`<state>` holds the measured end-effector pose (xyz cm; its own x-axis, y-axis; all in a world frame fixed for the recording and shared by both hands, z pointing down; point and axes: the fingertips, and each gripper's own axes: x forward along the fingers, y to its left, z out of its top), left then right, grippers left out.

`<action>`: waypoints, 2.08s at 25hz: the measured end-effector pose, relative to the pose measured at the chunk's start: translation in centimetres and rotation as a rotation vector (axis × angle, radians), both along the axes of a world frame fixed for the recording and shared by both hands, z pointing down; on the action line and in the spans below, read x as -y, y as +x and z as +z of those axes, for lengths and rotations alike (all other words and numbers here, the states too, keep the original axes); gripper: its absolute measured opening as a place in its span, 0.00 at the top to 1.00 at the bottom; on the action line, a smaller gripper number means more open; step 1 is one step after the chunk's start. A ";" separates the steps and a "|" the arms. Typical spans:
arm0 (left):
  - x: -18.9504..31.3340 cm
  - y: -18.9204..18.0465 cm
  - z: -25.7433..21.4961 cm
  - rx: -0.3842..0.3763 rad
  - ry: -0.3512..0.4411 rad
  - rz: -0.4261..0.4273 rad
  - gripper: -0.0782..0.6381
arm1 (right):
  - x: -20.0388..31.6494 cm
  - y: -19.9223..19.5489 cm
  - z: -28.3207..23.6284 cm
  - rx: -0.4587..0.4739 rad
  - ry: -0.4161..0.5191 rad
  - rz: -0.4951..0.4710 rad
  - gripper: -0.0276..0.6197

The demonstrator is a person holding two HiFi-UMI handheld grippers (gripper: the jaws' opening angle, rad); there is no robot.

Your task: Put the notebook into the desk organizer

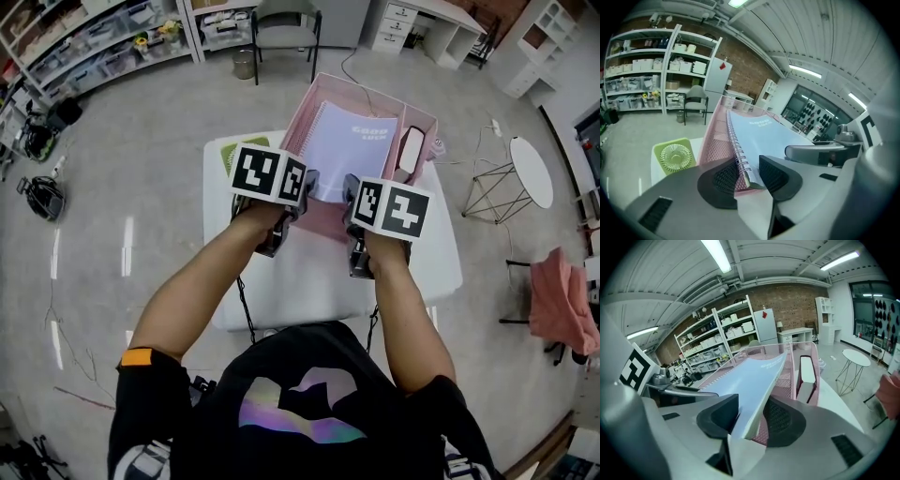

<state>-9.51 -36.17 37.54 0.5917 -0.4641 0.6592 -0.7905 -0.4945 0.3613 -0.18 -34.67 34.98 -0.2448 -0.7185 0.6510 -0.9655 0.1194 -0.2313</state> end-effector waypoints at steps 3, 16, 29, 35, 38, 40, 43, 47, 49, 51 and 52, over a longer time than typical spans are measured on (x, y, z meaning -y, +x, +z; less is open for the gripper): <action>-0.2 -0.1 0.2 0.002 0.014 -0.029 0.69 | -0.5 0.2 0.1 -0.034 -0.008 0.017 0.70; -1.6 -1.0 -1.2 0.152 0.238 -0.051 0.57 | -2.6 1.3 -0.4 -0.340 0.088 0.024 0.59; -3.5 -1.9 -1.8 0.137 0.317 -0.076 0.57 | -0.6 0.9 -2.2 -0.527 0.135 -0.004 0.48; -4.1 -2.2 -3.1 0.110 0.351 -0.085 0.57 | -1.8 1.2 -5.5 -0.517 0.264 0.020 0.48; -4.9 -2.0 -3.8 0.096 0.383 -0.086 0.57 | -3.0 1.2 -5.9 -0.479 0.313 0.004 0.51; -5.7 -1.8 -4.6 0.087 0.421 -0.089 0.57 | -4.1 1.2 -5.8 -0.453 0.344 -0.003 0.59; -7.2 -1.7 -5.6 0.098 0.478 -0.108 0.57 | -5.7 1.5 -5.3 -0.407 0.382 -0.022 0.75; -9.8 -0.8 -6.6 0.110 0.546 -0.164 0.65 | -7.9 2.5 -5.1 -0.326 0.437 -0.068 0.90; -11.5 0.2 -6.5 0.117 0.561 -0.203 0.70 | -9.2 3.4 -5.3 -0.277 0.463 -0.111 0.92; -13.1 1.7 -6.0 0.124 0.564 -0.245 0.74 | -10.4 4.8 -5.6 -0.238 0.484 -0.163 0.93; -13.7 2.4 -5.8 0.128 0.565 -0.270 0.77 | -11.0 5.4 -5.7 -0.221 0.494 -0.192 0.93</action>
<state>-7.07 -22.47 31.73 0.3384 -0.8823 0.3271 -0.9334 -0.3589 -0.0025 5.23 -23.68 29.24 -0.2974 -0.9063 0.3002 -0.9348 0.3404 0.1017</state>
